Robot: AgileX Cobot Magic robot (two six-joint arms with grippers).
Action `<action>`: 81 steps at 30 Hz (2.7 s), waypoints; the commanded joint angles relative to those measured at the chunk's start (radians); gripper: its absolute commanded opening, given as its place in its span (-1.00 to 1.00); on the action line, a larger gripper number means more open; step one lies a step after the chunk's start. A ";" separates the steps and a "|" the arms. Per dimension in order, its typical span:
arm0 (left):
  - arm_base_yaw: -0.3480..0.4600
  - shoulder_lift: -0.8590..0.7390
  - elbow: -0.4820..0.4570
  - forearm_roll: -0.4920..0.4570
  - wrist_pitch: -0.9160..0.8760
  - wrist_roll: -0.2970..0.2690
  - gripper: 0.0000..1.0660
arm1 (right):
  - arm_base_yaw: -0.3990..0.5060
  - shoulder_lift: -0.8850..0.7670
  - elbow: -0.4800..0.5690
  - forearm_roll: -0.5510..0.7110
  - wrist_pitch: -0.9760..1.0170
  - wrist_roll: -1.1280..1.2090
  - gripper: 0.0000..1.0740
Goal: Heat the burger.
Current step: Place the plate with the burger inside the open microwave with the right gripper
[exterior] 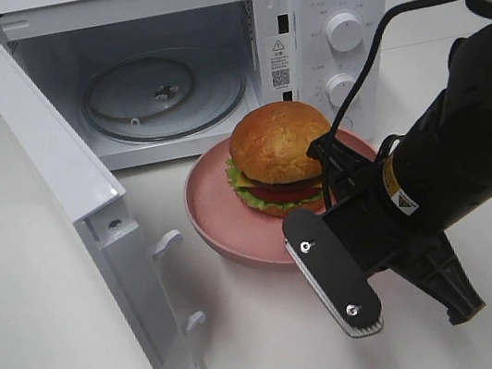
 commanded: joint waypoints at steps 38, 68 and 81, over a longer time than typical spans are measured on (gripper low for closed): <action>-0.003 -0.021 0.001 -0.004 -0.013 0.000 -0.99 | -0.021 0.264 -0.277 -0.019 -0.160 -0.234 -1.00; -0.003 -0.021 0.001 -0.004 -0.013 0.000 -0.99 | -0.138 0.382 -0.502 0.271 -0.035 -0.524 -1.00; -0.003 -0.021 0.001 -0.004 -0.013 0.000 -0.99 | -0.138 0.548 -0.798 0.296 0.135 -0.499 -1.00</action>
